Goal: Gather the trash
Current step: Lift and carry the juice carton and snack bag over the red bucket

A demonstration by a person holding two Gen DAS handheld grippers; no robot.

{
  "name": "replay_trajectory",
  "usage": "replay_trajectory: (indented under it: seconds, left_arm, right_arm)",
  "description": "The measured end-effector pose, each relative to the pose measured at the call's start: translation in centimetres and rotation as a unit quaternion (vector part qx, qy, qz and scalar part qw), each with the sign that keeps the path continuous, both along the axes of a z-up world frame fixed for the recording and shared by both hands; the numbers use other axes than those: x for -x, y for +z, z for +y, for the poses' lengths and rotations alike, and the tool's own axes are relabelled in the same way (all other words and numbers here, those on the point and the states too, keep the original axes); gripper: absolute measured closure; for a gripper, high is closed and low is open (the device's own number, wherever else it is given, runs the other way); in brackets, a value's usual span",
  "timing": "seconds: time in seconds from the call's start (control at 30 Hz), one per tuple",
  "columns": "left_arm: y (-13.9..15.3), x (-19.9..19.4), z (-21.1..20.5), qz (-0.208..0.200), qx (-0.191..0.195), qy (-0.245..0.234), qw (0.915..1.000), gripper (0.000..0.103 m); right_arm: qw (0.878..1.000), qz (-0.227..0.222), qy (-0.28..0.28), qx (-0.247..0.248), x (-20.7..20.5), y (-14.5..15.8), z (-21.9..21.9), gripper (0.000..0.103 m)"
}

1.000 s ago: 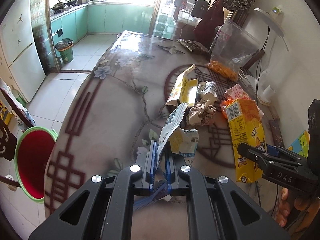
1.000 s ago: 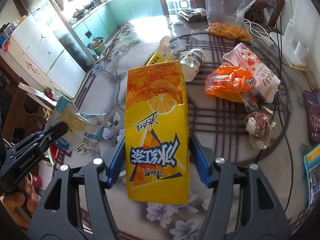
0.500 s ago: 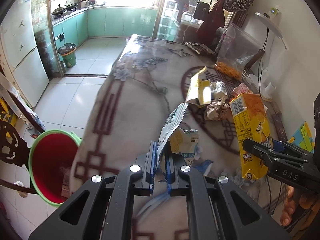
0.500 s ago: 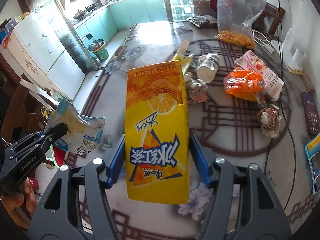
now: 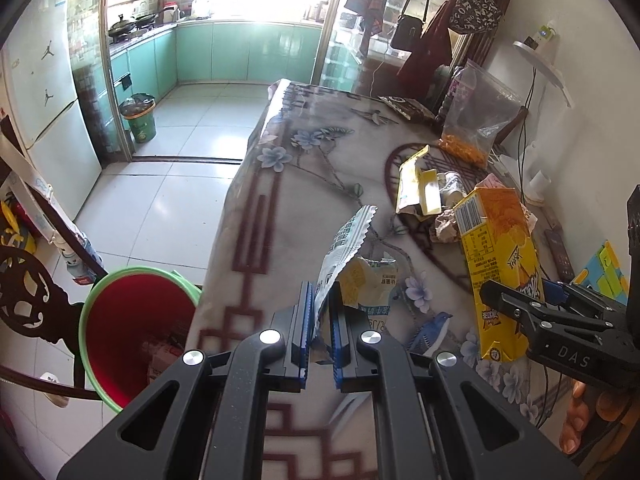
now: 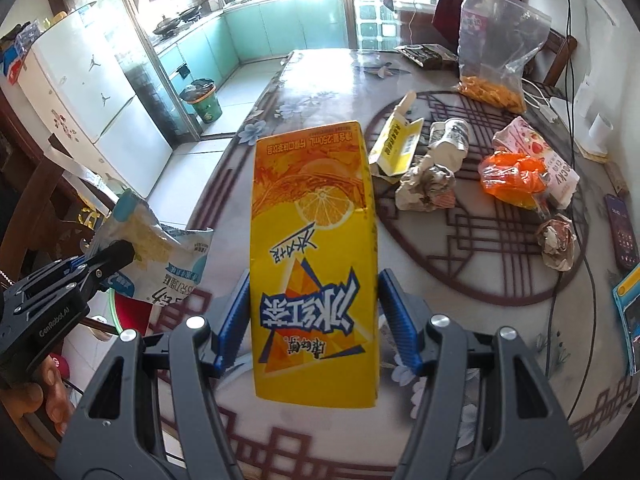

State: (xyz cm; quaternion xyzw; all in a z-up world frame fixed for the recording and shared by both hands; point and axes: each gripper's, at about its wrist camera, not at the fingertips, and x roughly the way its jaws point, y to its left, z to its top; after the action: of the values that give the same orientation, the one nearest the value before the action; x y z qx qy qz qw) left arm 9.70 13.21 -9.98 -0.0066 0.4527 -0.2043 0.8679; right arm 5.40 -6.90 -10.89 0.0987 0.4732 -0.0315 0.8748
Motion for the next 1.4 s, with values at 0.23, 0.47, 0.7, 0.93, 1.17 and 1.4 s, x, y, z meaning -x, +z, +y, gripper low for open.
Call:
replay_trajectory:
  seconds: [0.23, 0.47, 0.7, 0.93, 1.17, 1.4]
  left_arm:
    - [-0.4, -0.6, 2.0, 0.004, 0.004, 0.000, 1.0000, 0.097]
    - [-1.0, -1.5, 4.0, 0.009, 0.006, 0.012, 0.9999, 0.097]
    - [-1.4, -2.2, 5.9, 0.012, 0.005, 0.033, 0.9994, 0.097]
    - [-2.1, -2.8, 8.5, 0.019, 0.000, 0.069, 0.9975, 0.097]
    - [-3.2, -3.2, 11.1, 0.027, -0.010, 0.102, 0.9944, 0.097]
    - [-4.6, -3.6, 13.4, 0.036, -0.030, 0.135, 0.9897, 0.097]
  right_arm:
    - [1.000, -0.008, 0.007, 0.015, -0.3, 0.6, 2.3, 0.043]
    - [0.998, -0.024, 0.025, 0.054, -0.8, 1.8, 4.9, 0.043]
    - [0.996, -0.032, 0.050, 0.071, -1.7, 2.4, 7.2, 0.043]
    - [0.992, -0.040, 0.078, 0.086, -2.7, 2.8, 9.6, 0.043]
    - [0.990, -0.037, 0.107, 0.085, -3.8, 2.5, 11.7, 0.043]
    - [0.987, -0.033, 0.140, 0.076, -4.6, 1.8, 13.9, 0.043]
